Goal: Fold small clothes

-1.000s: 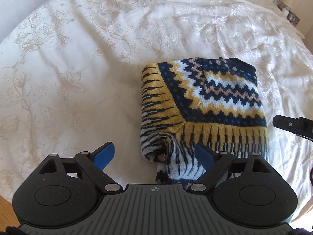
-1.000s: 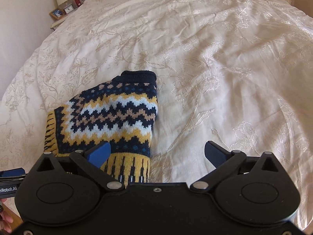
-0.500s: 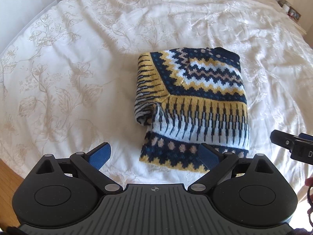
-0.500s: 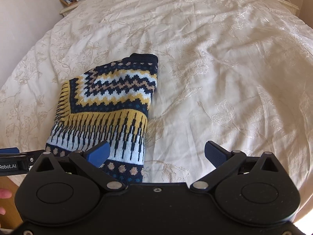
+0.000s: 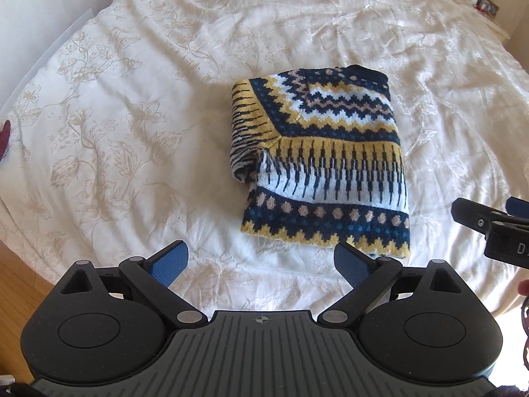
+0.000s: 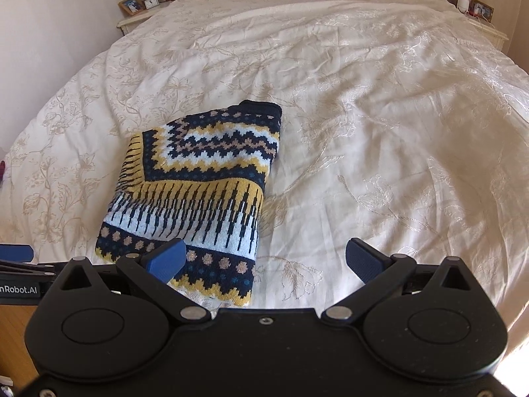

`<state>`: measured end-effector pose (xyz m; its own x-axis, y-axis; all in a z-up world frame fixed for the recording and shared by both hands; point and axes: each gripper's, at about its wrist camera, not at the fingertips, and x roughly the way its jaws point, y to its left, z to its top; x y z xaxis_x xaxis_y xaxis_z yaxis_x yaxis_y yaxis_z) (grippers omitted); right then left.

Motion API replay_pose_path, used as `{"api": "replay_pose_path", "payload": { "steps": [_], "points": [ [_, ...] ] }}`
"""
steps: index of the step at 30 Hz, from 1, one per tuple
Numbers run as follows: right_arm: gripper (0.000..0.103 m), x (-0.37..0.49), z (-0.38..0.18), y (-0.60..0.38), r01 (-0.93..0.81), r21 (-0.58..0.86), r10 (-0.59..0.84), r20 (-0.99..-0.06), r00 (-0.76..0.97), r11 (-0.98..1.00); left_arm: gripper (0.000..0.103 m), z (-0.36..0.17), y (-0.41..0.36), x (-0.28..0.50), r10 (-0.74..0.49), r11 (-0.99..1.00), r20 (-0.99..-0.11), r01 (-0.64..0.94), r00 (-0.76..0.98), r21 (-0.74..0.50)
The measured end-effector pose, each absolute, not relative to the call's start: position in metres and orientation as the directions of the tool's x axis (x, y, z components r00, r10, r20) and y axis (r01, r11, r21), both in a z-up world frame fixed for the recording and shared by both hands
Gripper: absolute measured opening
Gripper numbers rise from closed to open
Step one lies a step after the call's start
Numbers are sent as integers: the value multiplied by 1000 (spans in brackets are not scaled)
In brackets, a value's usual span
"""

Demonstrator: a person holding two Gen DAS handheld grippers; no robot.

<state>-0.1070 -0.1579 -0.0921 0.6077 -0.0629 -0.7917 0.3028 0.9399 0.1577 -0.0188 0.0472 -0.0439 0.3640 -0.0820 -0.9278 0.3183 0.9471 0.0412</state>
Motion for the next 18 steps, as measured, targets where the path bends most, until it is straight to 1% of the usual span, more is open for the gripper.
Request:
{"api": "replay_pose_path", "payload": {
  "steps": [6, 18],
  "points": [
    [102, -116, -86, -151, 299, 161, -65, -779, 623, 941, 95, -38, 46, -27, -81, 949, -925, 313, 370, 42],
    [102, -126, -80, -156, 320, 154, -95, -760, 643, 935, 95, -33, 41, -36, -30, 947, -925, 307, 379, 95]
  ]
}}
